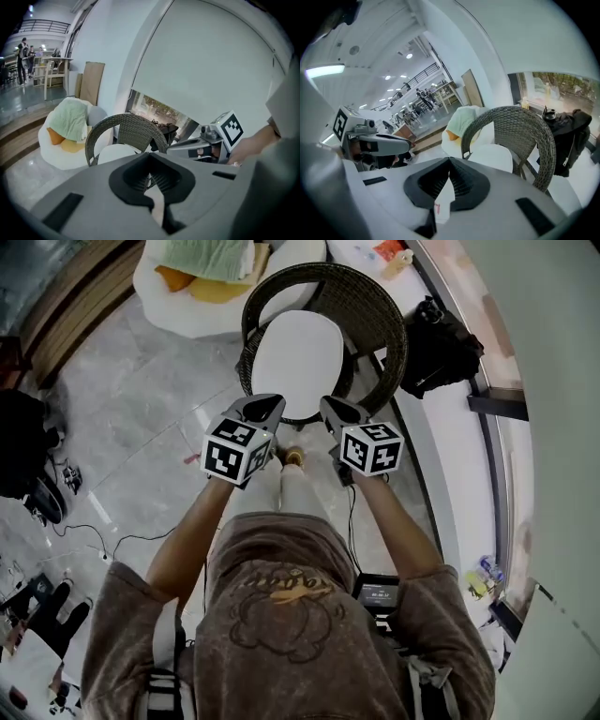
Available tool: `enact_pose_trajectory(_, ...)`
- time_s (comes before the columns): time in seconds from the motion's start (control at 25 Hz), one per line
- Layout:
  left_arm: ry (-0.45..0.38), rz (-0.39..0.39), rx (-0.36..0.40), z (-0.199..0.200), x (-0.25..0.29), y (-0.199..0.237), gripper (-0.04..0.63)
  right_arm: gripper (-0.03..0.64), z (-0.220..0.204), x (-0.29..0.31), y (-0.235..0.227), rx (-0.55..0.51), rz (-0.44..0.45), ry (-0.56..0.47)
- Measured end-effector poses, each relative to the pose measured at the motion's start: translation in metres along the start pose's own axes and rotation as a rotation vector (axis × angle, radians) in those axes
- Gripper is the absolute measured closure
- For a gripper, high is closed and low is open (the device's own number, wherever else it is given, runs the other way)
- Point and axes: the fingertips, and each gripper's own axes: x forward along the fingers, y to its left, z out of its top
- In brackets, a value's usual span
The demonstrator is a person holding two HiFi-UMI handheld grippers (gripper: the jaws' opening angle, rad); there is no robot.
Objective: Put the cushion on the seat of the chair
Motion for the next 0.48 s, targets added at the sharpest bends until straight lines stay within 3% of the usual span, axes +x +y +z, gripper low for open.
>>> enact_pose_trajectory(0.48,-0.09,-0.016,0.076,0.041,-0.077,-0.039,0.591,0.597,0.052,-0.076,0.104,-0.185,0.144,-0.123)
